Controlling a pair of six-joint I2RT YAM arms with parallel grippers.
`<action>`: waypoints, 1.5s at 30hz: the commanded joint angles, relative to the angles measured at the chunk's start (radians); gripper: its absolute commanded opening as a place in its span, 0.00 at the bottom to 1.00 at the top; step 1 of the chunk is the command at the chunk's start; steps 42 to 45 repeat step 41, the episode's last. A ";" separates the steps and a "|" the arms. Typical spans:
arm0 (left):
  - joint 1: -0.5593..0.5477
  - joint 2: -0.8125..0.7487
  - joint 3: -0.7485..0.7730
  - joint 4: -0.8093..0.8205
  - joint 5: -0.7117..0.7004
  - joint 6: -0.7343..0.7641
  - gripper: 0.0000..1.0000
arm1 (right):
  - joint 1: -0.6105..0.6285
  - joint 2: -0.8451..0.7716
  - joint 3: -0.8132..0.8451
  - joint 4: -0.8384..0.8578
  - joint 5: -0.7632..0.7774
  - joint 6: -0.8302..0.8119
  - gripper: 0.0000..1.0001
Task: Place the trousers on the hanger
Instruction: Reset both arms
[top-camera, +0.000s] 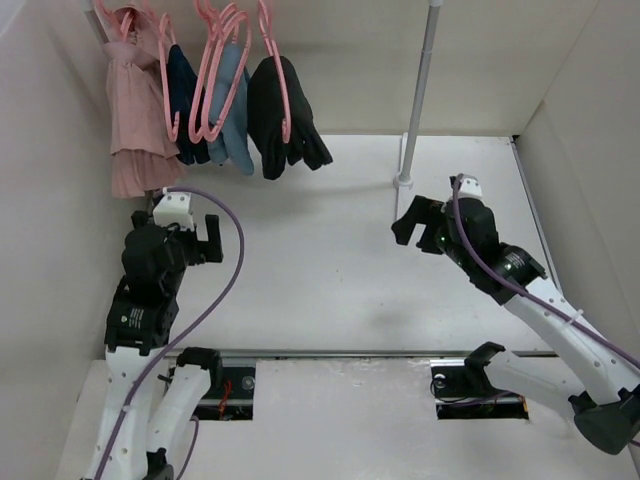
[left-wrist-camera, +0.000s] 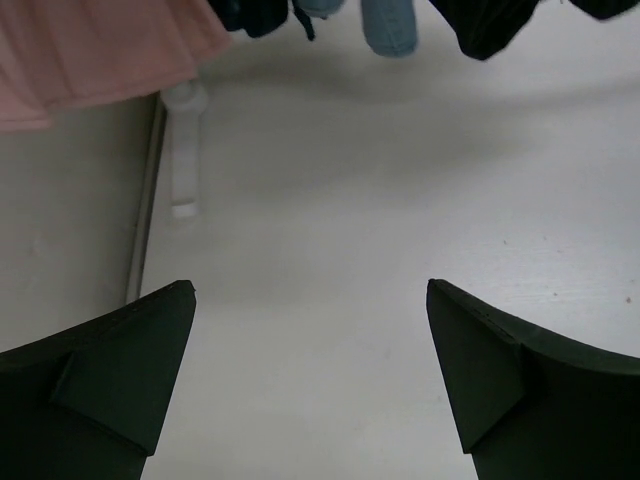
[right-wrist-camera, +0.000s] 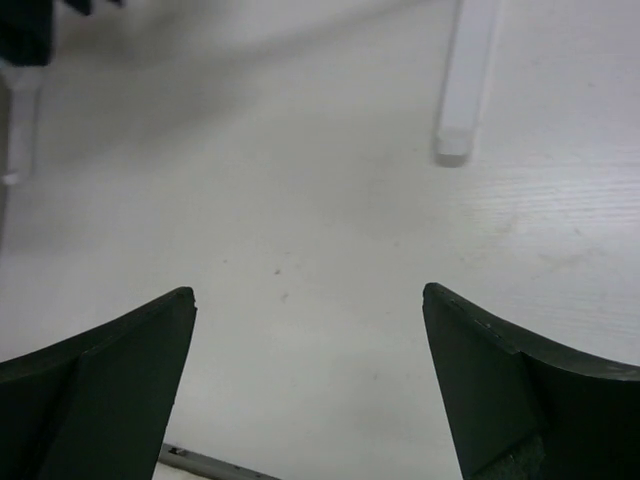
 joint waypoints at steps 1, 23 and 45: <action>0.067 -0.036 0.008 0.068 -0.031 0.023 1.00 | -0.046 -0.080 -0.045 0.016 0.089 -0.014 1.00; 0.159 0.014 -0.176 0.204 -0.205 -0.250 1.00 | -0.093 -0.243 -0.160 0.008 0.118 0.024 1.00; 0.169 -0.008 -0.186 0.204 -0.153 -0.181 1.00 | -0.093 -0.223 -0.151 0.008 0.100 0.015 1.00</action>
